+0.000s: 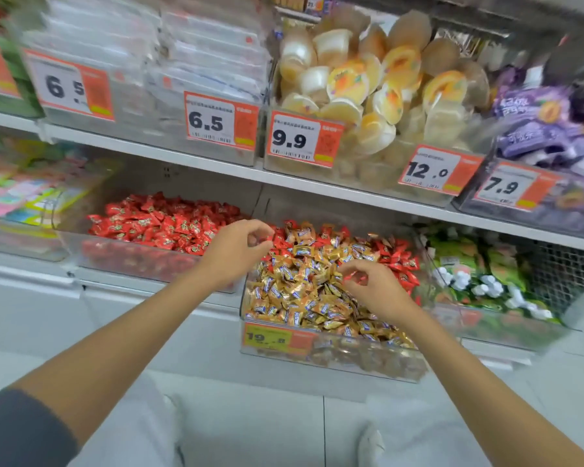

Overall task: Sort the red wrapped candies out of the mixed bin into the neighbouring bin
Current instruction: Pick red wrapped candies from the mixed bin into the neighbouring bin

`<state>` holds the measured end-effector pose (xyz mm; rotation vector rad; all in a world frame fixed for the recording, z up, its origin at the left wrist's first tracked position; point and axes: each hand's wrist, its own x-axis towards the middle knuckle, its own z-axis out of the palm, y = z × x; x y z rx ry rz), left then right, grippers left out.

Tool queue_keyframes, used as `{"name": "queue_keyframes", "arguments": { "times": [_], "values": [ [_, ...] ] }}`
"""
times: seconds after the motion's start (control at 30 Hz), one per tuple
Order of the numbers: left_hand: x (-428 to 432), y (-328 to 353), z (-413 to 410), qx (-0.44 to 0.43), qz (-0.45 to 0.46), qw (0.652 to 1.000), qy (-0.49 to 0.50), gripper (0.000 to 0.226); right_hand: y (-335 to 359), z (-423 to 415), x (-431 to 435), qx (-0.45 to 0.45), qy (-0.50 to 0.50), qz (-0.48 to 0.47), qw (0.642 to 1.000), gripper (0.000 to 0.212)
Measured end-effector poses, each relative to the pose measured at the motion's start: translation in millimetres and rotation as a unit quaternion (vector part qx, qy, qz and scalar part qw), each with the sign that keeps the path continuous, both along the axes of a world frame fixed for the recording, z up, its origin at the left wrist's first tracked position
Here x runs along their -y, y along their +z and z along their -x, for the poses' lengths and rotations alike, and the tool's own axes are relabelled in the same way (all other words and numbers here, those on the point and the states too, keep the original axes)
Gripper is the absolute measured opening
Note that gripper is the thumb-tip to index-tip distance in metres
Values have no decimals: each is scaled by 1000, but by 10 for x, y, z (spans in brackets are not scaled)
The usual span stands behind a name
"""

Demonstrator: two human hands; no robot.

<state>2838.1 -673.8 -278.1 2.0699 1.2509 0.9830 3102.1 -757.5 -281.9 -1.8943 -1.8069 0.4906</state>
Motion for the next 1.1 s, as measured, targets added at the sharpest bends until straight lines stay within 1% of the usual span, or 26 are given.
{"name": "queue_keyframes", "arguments": {
  "times": [0.07,0.13,0.17,0.2,0.23,0.27,0.33,0.4,0.53,0.67,0.73,0.77,0.8,0.83,0.9,0.97,1.0,1.03,1.1],
  "values": [
    [-37,15,-134,-23,-17,1000,-1,17,-51,78,-72,-14,2,-5,1000,28],
    [-130,19,-215,-41,-29,999,3,18,-106,282,-252,-12,27,-24,999,26],
    [-193,21,-241,-41,-27,999,5,19,-159,405,-382,11,52,-36,998,31],
    [-253,24,-261,-38,-19,999,6,20,-218,528,-505,46,86,-36,995,41],
    [-305,30,-278,-35,-12,999,6,21,-272,636,-603,87,124,-24,988,51],
    [-351,29,-290,-35,-7,999,6,22,-327,713,-680,129,164,-2,978,55],
    [-392,41,-305,-37,5,999,1,22,-422,724,-722,182,231,22,955,50],
    [-393,42,-304,-36,13,999,-8,23,-429,527,-639,176,262,7,949,42],
    [-393,10,-299,-26,21,999,-7,23,-339,-84,-303,133,246,13,960,34],
    [-369,-22,-277,7,29,1000,2,26,-129,-326,-64,130,176,38,975,25],
    [-364,-50,-258,24,30,999,4,27,-39,-291,-58,115,134,6,984,10],
    [-364,-63,-254,31,32,999,5,28,-17,-215,-96,98,123,-28,987,9],
    [-366,-72,-252,38,32,999,6,28,-10,-90,-160,83,124,-53,987,13],
    [-368,-81,-254,45,32,998,8,29,-21,68,-250,74,135,-57,986,16],
    [-371,-87,-260,54,25,998,10,30,-117,424,-464,93,169,-26,981,25],
    [-382,-96,-259,57,24,998,9,32,-264,654,-683,156,197,0,968,40],
    [-386,-104,-255,59,28,998,7,33,-318,681,-775,188,207,13,960,42],
    [-386,-110,-248,62,35,997,4,32,-340,664,-849,203,210,20,956,38],
    [-392,-111,-239,63,46,997,1,29,-311,540,-922,191,197,42,961,26]
  ]
}}
